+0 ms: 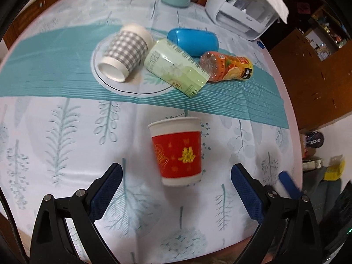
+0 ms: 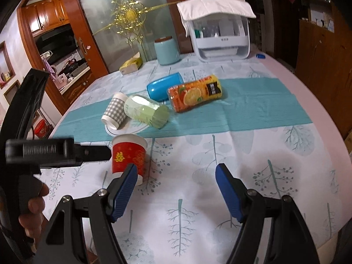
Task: Flip cup upright
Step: 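Move the left gripper to the inverted red cup and grasp it, then lift the red cup off the table with the left gripper, then rotate the red cup opening upward with the left gripper and lower it, then open the left gripper and pull it back from the cup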
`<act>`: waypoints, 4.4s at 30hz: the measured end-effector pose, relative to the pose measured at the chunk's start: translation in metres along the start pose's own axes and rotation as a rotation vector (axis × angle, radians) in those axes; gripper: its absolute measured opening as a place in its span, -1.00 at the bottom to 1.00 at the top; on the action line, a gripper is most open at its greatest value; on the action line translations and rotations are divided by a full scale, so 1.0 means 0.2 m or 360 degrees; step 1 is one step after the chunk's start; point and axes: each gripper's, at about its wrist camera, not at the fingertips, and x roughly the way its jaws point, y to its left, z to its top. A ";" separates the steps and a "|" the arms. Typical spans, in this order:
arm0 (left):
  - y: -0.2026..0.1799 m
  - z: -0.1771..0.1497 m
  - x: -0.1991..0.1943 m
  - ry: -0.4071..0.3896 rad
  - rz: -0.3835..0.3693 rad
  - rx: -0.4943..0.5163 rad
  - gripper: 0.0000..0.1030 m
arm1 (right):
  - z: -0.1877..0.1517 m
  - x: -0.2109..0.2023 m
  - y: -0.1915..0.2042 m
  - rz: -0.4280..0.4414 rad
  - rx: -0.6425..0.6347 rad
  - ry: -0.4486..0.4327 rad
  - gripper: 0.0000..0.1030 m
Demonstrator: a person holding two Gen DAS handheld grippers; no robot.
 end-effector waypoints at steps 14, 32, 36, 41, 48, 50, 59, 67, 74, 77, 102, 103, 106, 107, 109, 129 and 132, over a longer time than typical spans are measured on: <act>0.01 0.17 0.28 0.0316 -0.0099 -0.0091 0.85 | -0.02 0.22 -0.05 0.0092 0.0047 0.0153 0.43; -0.03 0.17 0.34 0.0404 -0.0125 0.0001 0.15 | -0.03 0.29 -0.07 0.0123 0.0088 0.0205 0.43; -0.06 0.18 0.29 0.0295 -0.0108 0.0053 0.14 | -0.03 0.29 -0.08 0.0125 0.0093 0.0191 0.43; -0.07 0.18 0.19 0.0052 -0.0112 0.0126 0.14 | -0.03 0.29 -0.08 0.0128 0.0095 0.0184 0.43; -0.07 0.16 0.15 -0.0450 0.0016 0.0301 0.15 | -0.05 0.31 -0.07 0.0121 0.0081 0.0190 0.43; -0.05 0.15 0.18 -0.0547 0.0009 0.0326 0.14 | -0.06 0.32 -0.06 0.0116 0.0076 0.0192 0.43; -0.01 0.05 0.22 -0.0784 0.0036 0.0434 0.14 | -0.07 0.36 -0.04 0.0112 0.0067 0.0218 0.43; -0.01 -0.04 0.20 -0.0738 -0.0006 0.0421 0.15 | -0.08 0.36 -0.03 0.0107 0.0061 0.0226 0.43; -0.05 -0.17 0.17 -0.0737 -0.0003 0.0517 0.14 | -0.09 0.37 -0.03 0.0092 0.0061 0.0234 0.43; -0.09 -0.22 0.17 -0.0739 0.0030 0.0593 0.14 | -0.10 0.36 -0.03 0.0084 0.0059 0.0240 0.43; -0.06 -0.23 0.14 -0.0562 0.0044 0.0535 0.54 | -0.13 0.31 -0.01 0.0018 0.0010 0.0244 0.43; -0.06 -0.23 0.13 -0.0561 0.0042 0.0531 0.54 | -0.13 0.31 0.00 0.0017 0.0007 0.0239 0.43; -0.06 -0.25 0.09 -0.0561 0.0043 0.0523 0.54 | -0.13 0.28 0.02 0.0015 -0.0004 0.0222 0.43; -0.06 -0.26 0.08 -0.0560 0.0045 0.0519 0.54 | -0.13 0.26 0.02 0.0013 -0.0007 0.0216 0.43; -0.05 -0.27 0.05 -0.0556 0.0045 0.0509 0.55 | -0.13 0.25 0.03 0.0013 -0.0013 0.0205 0.43; 0.07 -0.47 -0.32 -0.0632 0.0125 0.0329 0.89 | -0.14 -0.06 0.19 -0.0027 -0.0118 0.0015 0.43; 0.08 -0.48 -0.36 -0.0638 0.0156 0.0295 0.91 | -0.14 -0.10 0.20 -0.0038 -0.0123 -0.0012 0.43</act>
